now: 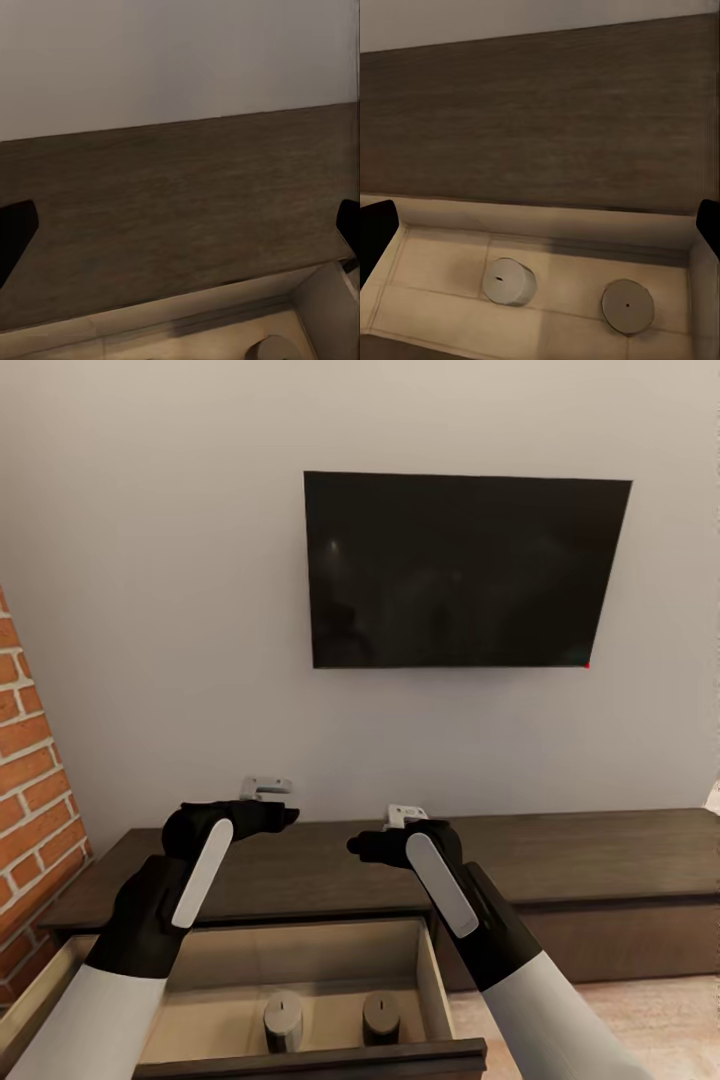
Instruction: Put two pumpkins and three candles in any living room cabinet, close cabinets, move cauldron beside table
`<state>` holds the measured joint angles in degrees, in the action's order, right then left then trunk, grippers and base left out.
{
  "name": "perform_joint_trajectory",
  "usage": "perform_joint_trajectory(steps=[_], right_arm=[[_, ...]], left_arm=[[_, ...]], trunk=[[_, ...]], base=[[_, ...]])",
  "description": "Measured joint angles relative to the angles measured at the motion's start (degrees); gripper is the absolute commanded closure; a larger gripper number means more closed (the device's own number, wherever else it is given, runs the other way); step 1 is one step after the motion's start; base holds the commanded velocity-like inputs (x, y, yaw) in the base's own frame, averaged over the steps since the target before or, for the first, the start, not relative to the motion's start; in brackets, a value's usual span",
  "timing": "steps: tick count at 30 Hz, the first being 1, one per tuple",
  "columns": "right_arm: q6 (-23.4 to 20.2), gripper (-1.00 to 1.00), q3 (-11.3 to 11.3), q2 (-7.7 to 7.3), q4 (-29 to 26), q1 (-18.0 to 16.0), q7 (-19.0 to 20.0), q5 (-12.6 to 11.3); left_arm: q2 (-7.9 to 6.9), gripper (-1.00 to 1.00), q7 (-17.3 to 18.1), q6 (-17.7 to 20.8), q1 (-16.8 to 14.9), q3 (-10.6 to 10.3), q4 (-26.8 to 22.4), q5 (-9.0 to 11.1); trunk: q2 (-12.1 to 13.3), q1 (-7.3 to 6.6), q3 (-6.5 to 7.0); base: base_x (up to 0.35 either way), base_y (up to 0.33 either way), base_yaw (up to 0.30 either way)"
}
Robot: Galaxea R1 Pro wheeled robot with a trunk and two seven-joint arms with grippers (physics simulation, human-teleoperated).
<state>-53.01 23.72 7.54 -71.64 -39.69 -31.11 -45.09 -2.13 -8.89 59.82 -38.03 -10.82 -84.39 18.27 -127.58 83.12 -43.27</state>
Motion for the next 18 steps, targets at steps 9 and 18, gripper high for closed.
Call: perform_joint_trajectory(steps=[9,18], right_arm=[[0.0,-1.0,-0.1,-0.76,-0.1,0.0,0.1,-0.2],[0.0,-1.0,-0.2,-1.11,-0.1,0.0,0.1,-0.2]], left_arm=[[0.0,-1.0,0.0,0.0,0.1,-0.1,-0.2,0.1],[0.03,-1.0,0.0,0.0,0.1,-0.2,-0.3,0.2]], trunk=[[1.2,-0.67,1.1],[1.2,-0.65,1.72]], base=[[0.0,0.0,-0.198],[-0.082,-0.077,-0.213]])
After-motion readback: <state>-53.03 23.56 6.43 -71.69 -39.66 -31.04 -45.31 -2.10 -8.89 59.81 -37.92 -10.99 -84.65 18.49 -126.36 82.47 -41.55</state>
